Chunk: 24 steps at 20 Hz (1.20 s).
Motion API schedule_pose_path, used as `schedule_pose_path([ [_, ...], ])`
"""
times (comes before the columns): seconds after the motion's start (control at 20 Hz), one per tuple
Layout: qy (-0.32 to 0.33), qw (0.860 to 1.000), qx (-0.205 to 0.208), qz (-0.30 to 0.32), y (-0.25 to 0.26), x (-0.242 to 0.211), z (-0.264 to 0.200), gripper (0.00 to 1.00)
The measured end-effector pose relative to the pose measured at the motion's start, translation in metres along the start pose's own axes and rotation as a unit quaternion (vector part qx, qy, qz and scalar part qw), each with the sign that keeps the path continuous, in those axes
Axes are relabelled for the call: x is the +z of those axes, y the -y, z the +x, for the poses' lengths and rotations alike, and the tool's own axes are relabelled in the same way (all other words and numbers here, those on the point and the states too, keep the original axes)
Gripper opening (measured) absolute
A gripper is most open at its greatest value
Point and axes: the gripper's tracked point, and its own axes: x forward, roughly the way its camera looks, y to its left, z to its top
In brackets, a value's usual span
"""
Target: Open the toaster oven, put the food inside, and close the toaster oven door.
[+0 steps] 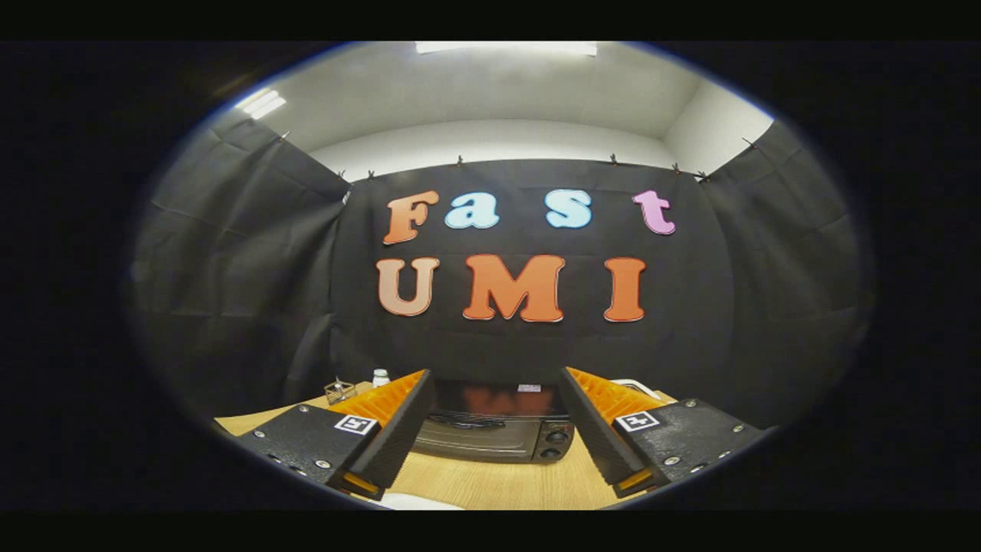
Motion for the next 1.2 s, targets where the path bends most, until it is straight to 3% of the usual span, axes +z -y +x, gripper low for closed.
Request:
schedule_pose_path([
  [0.4,-0.002,1.0,0.009,-0.007,-0.009,-0.006,0.005,0.97],
  [1.2,-0.051,0.998,0.034,0.003,-0.04,-0.064,0.041,0.97],
])
